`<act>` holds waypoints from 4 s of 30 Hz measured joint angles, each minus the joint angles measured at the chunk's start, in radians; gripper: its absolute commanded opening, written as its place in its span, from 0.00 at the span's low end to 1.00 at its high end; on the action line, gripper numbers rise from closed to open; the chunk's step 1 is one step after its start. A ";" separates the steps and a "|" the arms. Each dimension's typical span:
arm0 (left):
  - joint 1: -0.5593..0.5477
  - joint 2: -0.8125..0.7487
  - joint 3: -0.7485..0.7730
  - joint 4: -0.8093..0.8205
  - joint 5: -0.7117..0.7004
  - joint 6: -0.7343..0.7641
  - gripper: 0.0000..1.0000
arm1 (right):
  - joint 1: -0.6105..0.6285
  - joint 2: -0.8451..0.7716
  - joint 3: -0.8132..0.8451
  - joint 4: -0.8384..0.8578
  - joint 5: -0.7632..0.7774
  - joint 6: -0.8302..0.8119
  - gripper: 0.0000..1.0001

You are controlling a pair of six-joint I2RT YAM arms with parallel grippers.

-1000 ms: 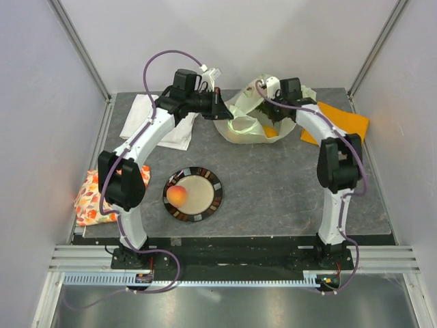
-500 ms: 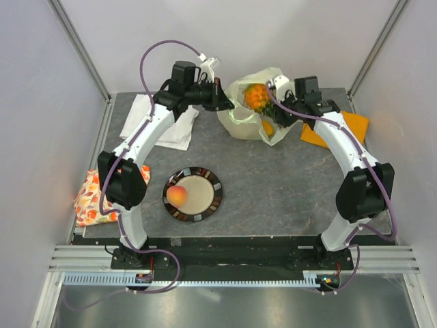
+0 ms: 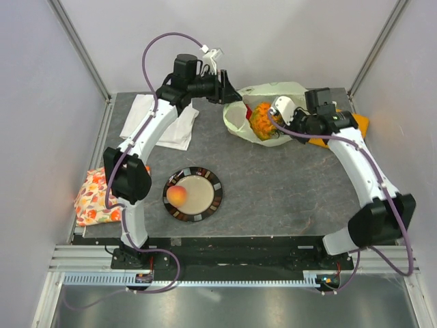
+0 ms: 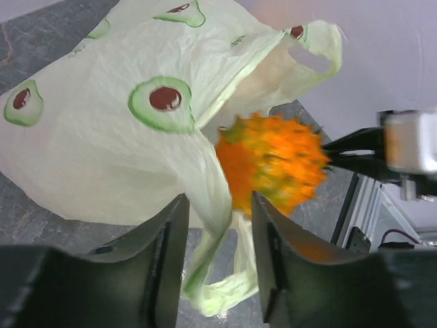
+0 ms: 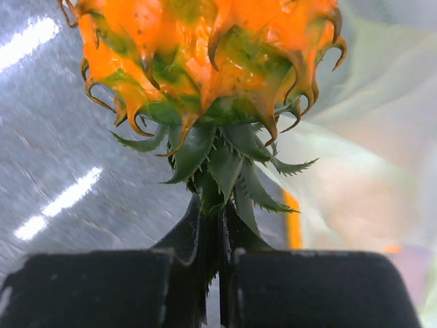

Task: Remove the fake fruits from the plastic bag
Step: Take out the fake fruit from the plastic bag, then place the fake fruit on the plate.

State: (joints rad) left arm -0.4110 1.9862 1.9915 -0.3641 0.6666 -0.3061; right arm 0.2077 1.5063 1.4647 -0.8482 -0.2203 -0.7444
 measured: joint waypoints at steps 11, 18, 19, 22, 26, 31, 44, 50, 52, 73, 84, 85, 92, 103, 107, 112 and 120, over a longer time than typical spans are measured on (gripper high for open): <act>0.033 0.003 0.023 -0.001 0.202 -0.021 0.96 | 0.044 -0.406 -0.207 0.072 0.162 -0.531 0.00; 0.094 -0.030 0.069 0.003 0.504 -0.064 0.97 | 0.044 -0.582 -0.460 0.332 0.005 -0.901 0.00; 0.099 -0.029 0.084 0.005 0.545 -0.079 0.97 | 0.044 -0.582 -0.482 0.357 -0.043 -0.947 0.00; 0.097 -0.031 0.101 0.020 0.624 -0.095 0.99 | 0.046 -0.564 -0.521 0.435 -0.177 -1.053 0.00; 0.088 -0.030 0.102 -0.003 0.705 -0.101 0.99 | 0.062 -0.537 -0.541 0.543 -0.309 -1.152 0.00; 0.072 -0.027 0.127 -0.217 0.687 0.025 0.99 | 0.095 -0.492 -0.533 0.605 -0.386 -1.217 0.00; -0.104 0.031 0.342 -0.630 0.370 0.376 0.87 | 0.187 -0.408 -0.475 0.599 -0.422 -1.249 0.00; -0.140 0.060 0.349 -0.702 0.289 0.420 0.79 | 0.216 -0.384 -0.467 0.558 -0.420 -1.250 0.00; -0.140 0.072 0.352 -0.705 0.266 0.425 0.76 | 0.224 -0.380 -0.467 0.542 -0.420 -1.250 0.00; -0.174 0.108 0.388 -0.703 0.202 0.439 0.02 | 0.277 -0.359 -0.465 0.514 -0.399 -1.251 0.44; -0.124 0.074 0.328 -0.696 0.138 0.482 0.02 | 0.198 -0.407 -0.457 0.512 -0.247 -1.246 0.83; -0.117 0.060 0.305 -0.697 0.132 0.489 0.02 | 0.183 -0.415 -0.451 0.515 -0.234 -1.237 0.84; -0.042 -0.068 0.136 -0.675 0.094 0.517 0.02 | 0.124 -0.457 -0.421 0.593 -0.084 -1.053 0.98; 0.068 -0.215 -0.117 -0.589 0.096 0.517 0.01 | 0.124 -0.462 -0.495 0.774 0.095 -0.666 0.98; 0.070 -0.304 -0.336 -0.504 0.099 0.517 0.02 | 0.124 -0.449 -0.496 0.830 0.134 -0.555 0.98; 0.076 -0.343 -0.442 -0.444 0.101 0.516 0.02 | 0.124 -0.381 -0.494 0.857 0.199 -0.468 0.98; 0.098 -0.424 -0.494 -0.407 0.101 0.517 0.01 | 0.124 -0.243 -0.400 0.835 0.281 -0.266 0.93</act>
State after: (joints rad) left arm -0.3126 1.5620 1.4975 -0.7712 0.7681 0.2104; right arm 0.3313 1.2633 1.0649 -0.0135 0.0608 -1.0107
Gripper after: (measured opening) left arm 0.022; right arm 0.978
